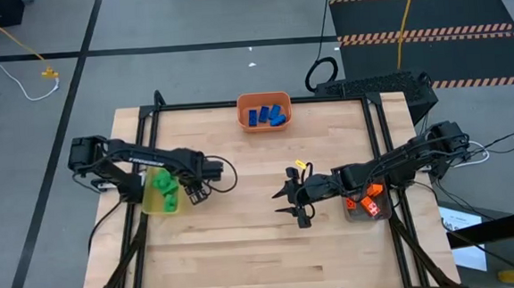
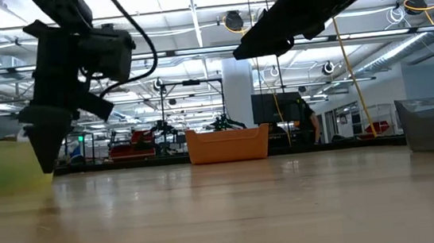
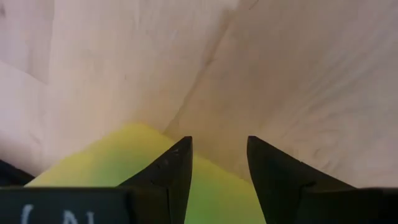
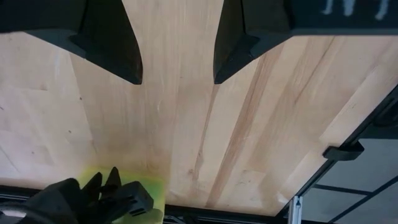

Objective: Sort & place blocks by color
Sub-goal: Adjust the yellow bin, then return to Home Position

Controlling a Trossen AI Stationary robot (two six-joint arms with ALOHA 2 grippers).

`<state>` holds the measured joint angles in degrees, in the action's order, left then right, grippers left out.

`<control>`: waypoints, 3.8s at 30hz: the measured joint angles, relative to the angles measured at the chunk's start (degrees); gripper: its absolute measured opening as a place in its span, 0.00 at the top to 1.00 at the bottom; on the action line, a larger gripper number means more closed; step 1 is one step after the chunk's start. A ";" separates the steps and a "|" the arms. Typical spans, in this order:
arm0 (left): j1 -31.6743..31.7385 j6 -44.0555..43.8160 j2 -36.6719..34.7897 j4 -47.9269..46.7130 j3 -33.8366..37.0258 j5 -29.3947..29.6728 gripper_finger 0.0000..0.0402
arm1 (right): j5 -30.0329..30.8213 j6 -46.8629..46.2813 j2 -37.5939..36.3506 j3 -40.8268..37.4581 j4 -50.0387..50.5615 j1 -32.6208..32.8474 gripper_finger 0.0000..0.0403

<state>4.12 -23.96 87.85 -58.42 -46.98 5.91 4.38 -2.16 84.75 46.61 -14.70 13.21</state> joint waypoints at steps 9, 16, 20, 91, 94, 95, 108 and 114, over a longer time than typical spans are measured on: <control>0.00 4.04 0.00 0.24 -10.72 4.22 0.62 | 5.58 9.66 0.00 0.00 -5.14 0.04 0.54; 1.01 6.95 0.00 5.83 -15.13 8.44 0.62 | 15.14 17.82 0.00 0.00 -9.71 0.13 0.54; 2.65 8.41 -0.02 15.63 -14.66 9.21 0.62 | 18.29 15.96 0.00 0.00 -6.74 0.07 0.54; 2.07 18.06 -22.15 78.98 18.77 -4.61 0.71 | -10.58 -9.18 -42.44 -31.12 -3.13 -18.36 1.00; 1.77 17.13 -30.83 86.63 28.46 -4.98 0.77 | -10.64 -9.11 -47.55 -33.52 -2.86 -18.34 1.00; 2.05 16.84 -33.65 89.52 30.92 -4.97 0.79 | -10.63 -9.00 -49.31 -34.36 -2.90 -18.34 1.00; 3.15 13.98 -58.96 85.48 45.33 -11.29 0.99 | -10.62 -12.83 -65.69 -42.03 1.31 -18.78 1.00; 3.15 12.82 -63.57 81.24 46.44 -11.62 0.99 | -10.64 -14.12 -69.72 -44.40 1.89 -18.73 1.00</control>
<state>7.27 -11.14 24.29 22.82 -0.54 -5.70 -6.26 -16.27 15.03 2.21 -12.81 -5.52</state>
